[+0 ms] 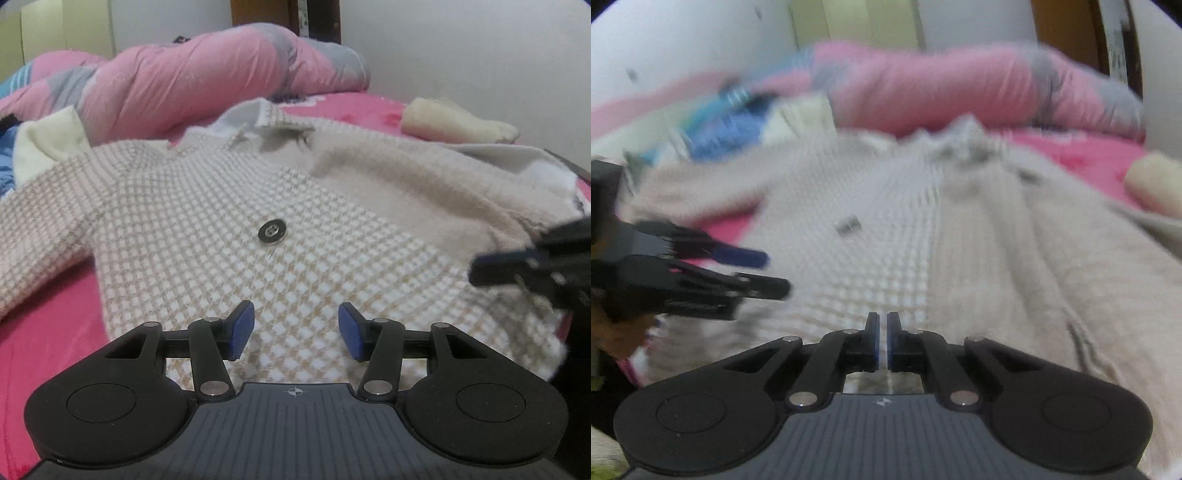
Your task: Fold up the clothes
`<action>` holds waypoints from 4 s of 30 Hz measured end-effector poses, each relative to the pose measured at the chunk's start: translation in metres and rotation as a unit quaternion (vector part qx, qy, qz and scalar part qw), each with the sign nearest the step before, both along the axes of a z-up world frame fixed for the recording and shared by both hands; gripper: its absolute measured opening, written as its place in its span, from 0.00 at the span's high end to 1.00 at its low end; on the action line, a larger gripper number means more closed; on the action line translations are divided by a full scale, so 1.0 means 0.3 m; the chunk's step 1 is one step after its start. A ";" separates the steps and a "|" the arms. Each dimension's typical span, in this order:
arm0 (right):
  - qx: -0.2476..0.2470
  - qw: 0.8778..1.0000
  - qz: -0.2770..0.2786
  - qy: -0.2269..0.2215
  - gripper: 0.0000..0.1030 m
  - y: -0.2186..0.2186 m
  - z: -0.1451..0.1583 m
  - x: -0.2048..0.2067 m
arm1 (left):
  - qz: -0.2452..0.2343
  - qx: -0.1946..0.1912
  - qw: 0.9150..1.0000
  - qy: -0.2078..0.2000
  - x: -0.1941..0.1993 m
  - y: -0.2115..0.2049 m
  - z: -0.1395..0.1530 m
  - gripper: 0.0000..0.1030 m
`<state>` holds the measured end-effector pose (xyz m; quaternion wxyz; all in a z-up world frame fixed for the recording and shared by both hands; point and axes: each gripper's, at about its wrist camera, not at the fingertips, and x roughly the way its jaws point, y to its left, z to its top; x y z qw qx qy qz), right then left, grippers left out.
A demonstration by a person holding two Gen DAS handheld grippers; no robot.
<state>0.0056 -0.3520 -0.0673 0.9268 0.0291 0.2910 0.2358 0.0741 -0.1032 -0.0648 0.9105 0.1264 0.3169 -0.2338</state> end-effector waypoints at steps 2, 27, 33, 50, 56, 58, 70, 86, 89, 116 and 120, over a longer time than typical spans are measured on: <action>0.003 1.000 -0.008 0.015 0.92 -0.005 -0.065 -0.017 | -0.004 0.002 1.000 0.005 -0.016 -0.031 -0.020 0.47; 0.086 0.883 -0.461 -0.029 0.63 -0.911 -0.039 -0.010 | 0.092 -0.022 0.995 0.035 0.003 -0.058 -0.070 0.24; 0.075 0.886 -0.454 -0.055 0.95 -0.882 -0.013 -0.021 | 0.093 -0.018 0.995 0.029 -0.003 -0.063 -0.074 0.23; 0.087 0.908 -0.404 -0.069 0.96 -0.803 0.109 -0.013 | 0.097 -0.029 0.994 0.029 -0.007 -0.056 -0.075 0.22; 0.088 0.947 -0.292 -0.098 0.96 -0.562 0.255 -0.012 | 0.095 -0.039 0.994 0.034 -0.007 -0.045 -0.075 0.22; 0.094 0.959 -0.247 -0.100 0.96 -0.466 0.280 -0.013 | 0.095 -0.044 0.994 0.036 -0.007 -0.038 -0.075 0.22; 0.112 0.990 -0.072 -0.051 0.96 -0.108 0.260 -0.090 | 0.089 -0.066 0.993 0.039 -0.005 -0.011 -0.083 0.22; 0.106 0.992 -0.058 0.029 0.96 -0.123 0.120 -0.170 | 0.023 -0.251 0.961 0.110 -0.035 0.069 0.023 0.28; 0.083 0.995 -0.041 0.035 0.96 -0.117 0.104 -0.188 | -0.001 -0.291 0.947 0.136 -0.038 0.056 0.029 0.29; 0.024 0.988 -0.136 -0.064 0.65 -0.303 0.268 -0.169 | -0.080 -0.183 0.971 0.134 -0.051 -0.196 -0.053 0.44; -0.017 0.994 -0.066 -0.090 0.66 -0.166 0.361 0.026 | -0.087 -0.193 0.969 0.125 -0.047 -0.192 -0.072 0.51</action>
